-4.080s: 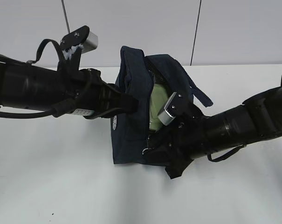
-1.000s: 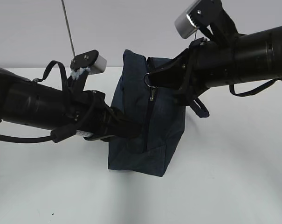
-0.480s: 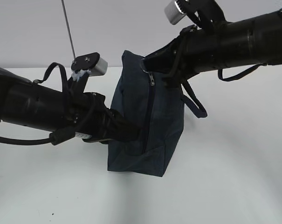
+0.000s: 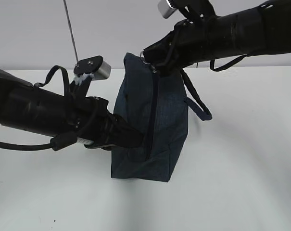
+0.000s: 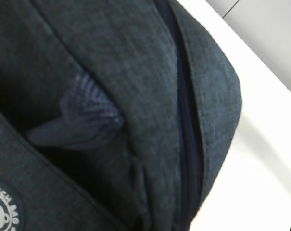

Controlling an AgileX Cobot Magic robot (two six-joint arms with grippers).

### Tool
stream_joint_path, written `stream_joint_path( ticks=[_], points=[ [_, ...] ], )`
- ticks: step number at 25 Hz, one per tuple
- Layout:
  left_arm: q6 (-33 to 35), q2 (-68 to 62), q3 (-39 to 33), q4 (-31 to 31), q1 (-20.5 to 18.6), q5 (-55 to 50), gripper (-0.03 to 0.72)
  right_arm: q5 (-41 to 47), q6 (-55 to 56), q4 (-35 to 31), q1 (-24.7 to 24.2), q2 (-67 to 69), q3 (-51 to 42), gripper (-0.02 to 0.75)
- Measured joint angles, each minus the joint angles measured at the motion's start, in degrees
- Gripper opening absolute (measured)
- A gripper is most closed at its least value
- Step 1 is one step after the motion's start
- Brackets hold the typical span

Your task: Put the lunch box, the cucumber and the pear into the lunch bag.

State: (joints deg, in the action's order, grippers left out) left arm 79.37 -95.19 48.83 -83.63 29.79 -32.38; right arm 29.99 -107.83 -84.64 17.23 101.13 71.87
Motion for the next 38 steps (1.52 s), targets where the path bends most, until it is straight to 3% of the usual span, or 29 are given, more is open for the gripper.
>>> stream_joint_path(
  ticks=[7,16,29,38],
  points=[
    [-0.99,-0.06,0.0,0.47,0.0,-1.27,-0.006,2.65,0.38,-0.2,-4.06,4.21,4.88,0.006],
    [-4.0,-0.06,0.0,3.1,0.0,-2.2,-0.006,14.45,6.61,0.41,-9.8,11.64,12.51,0.006],
    [-9.22,-0.06,0.0,7.21,0.0,-5.27,-0.007,20.83,20.17,8.68,-11.8,22.77,27.6,0.006],
    [-9.92,3.09,-0.35,8.93,0.0,-3.11,0.01,24.88,22.52,9.7,-12.92,24.81,28.79,0.006]
  ],
)
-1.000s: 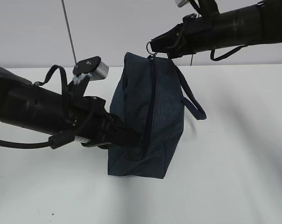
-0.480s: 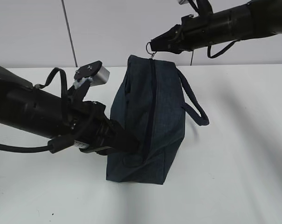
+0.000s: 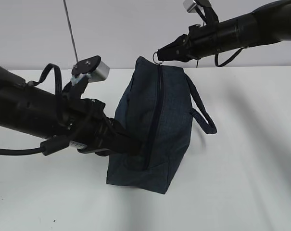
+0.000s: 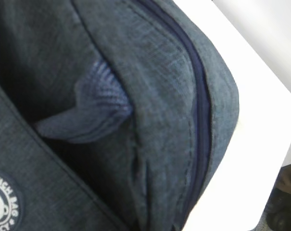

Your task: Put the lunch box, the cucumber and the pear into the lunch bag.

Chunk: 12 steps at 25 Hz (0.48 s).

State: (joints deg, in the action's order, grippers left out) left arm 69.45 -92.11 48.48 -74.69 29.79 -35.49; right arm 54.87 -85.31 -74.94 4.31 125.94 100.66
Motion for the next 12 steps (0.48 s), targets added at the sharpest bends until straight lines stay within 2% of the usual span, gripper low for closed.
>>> stream_joint_path(
  ticks=[2,7,9,12],
  points=[
    [-0.38,0.42,-0.07,0.26,0.0,0.11,0.059,0.29,0.1,0.0,-0.14,0.0,0.0,0.006],
    [-4.54,0.86,-0.07,0.2,0.05,0.01,0.278,0.84,0.2,0.03,-0.13,0.0,0.0,0.006],
    [-5.41,1.08,-0.07,0.06,0.05,0.11,0.318,0.98,0.2,0.13,-0.13,0.0,0.0,0.006],
    [-5.83,3.09,-0.07,-1.19,-0.86,0.5,0.337,1.02,0.2,0.13,-0.13,0.0,0.0,0.006]
  ],
)
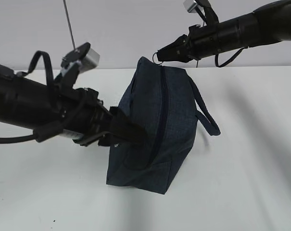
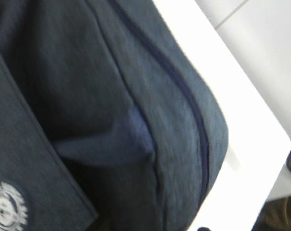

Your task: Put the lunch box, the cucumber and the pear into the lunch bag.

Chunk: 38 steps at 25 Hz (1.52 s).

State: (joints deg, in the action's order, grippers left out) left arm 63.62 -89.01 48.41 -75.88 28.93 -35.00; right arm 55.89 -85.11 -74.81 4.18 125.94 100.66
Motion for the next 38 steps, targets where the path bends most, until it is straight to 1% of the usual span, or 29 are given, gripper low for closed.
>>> stream_joint_path(
  ticks=[4,7,9,15,20,27,34,38],
  points=[
    [-0.14,3.57,0.0,-2.65,-3.91,2.26,0.342,0.1,0.0,0.0,0.0,0.0,0.0,0.006],
    [-0.14,4.49,0.23,-8.6,-6.73,4.78,0.342,0.23,0.0,0.0,0.0,0.09,0.0,0.006],
    [-0.17,4.06,2.06,-10.64,-7.48,5.52,0.342,0.36,0.11,-0.11,0.0,0.09,0.0,0.006],
    [0.06,-2.95,12.3,-11.14,-7.5,5.63,0.342,0.62,0.11,-0.47,0.0,0.09,0.0,0.006],
    [0.06,-11.25,20.09,-10.62,-7.5,2.26,0.342,1.17,0.11,-0.6,0.0,0.09,0.0,0.006],
    [0.06,-17.27,25.06,-9.64,-7.5,1.75,0.342,1.41,0.22,-0.77,0.0,0.09,0.0,0.006],
    [0.06,-20.01,27.53,-8.61,-5.92,1.64,0.342,1.41,0.22,-0.86,0.0,0.09,0.0,0.006],
    [0.06,-20.08,28.53,-8.06,-5.66,-0.36,0.342,1.41,0.22,-0.86,0.0,0.09,0.0,0.006]
  ],
)
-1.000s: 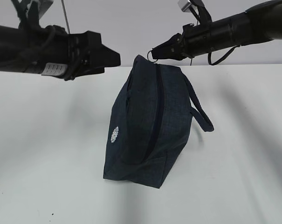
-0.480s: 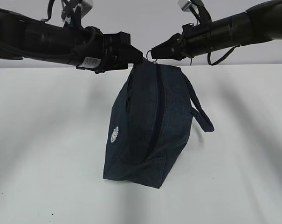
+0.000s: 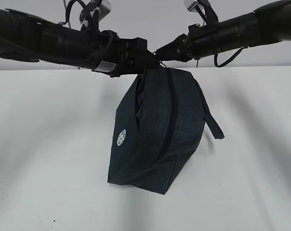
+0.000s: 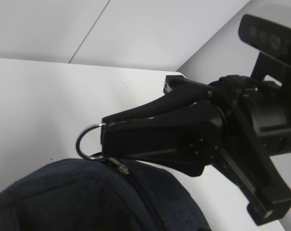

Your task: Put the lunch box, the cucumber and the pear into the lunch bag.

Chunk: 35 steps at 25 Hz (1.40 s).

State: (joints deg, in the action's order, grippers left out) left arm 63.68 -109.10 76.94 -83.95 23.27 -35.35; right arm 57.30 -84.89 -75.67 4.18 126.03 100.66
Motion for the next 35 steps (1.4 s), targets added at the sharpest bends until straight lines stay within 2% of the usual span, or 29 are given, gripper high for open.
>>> stream_joint_path(
  ticks=[16,19,21,22,25,35],
  points=[
    [-5.09,0.0,1.47,10.12,2.22,2.87,0.333,0.11,0.0,-0.52,0.0,0.0,0.0,0.006],
    [-6.39,0.0,1.47,12.97,2.3,3.57,0.23,0.11,0.0,-0.55,0.0,0.0,0.0,0.006],
    [-6.47,0.0,1.47,14.71,2.31,3.57,0.096,0.11,0.0,-0.63,0.0,0.0,0.0,0.006],
    [-6.47,0.0,1.47,15.35,2.36,3.57,0.052,0.11,0.0,-0.63,0.0,0.0,0.0,0.006],
    [-6.47,0.0,1.47,16.12,2.36,3.17,0.026,0.11,0.0,-0.63,0.0,0.0,0.0,0.006],
    [-6.63,3.09,1.35,19.49,-0.21,-1.96,0.022,-0.39,0.44,-0.63,-0.54,0.0,0.0,0.006]
  ],
)
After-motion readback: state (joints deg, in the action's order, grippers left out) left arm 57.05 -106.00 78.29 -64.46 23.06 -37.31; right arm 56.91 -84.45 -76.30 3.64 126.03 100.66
